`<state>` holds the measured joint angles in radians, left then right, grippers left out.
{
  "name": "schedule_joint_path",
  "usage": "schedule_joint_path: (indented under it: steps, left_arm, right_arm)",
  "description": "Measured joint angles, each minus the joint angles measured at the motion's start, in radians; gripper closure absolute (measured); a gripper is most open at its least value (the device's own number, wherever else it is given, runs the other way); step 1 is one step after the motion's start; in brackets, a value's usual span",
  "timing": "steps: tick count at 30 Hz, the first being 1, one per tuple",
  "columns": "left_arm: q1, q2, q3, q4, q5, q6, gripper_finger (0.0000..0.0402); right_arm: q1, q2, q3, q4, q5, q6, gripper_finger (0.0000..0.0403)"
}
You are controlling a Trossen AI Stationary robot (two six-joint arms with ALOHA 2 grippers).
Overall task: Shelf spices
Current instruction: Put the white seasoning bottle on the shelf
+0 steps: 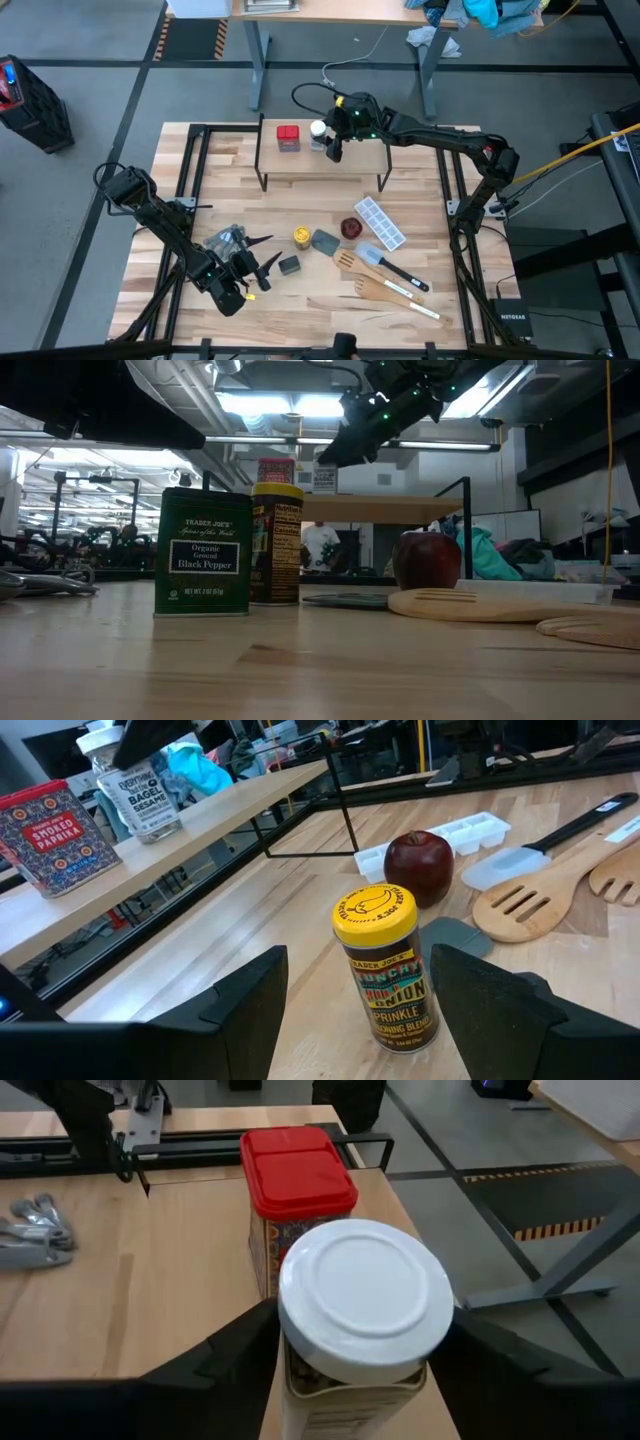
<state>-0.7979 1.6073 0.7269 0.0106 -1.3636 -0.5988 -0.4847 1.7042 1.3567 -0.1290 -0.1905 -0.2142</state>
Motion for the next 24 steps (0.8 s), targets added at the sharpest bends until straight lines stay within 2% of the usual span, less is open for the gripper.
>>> schedule_joint_path:
  steps: [24]
  left_arm:
    - [0.0, 0.0, 0.0, 0.0, 0.0, -0.004, 0.0163]
  right_arm:
    - [0.0, 0.0, 0.0, 0.078, -0.001, 0.034, 0.0159]
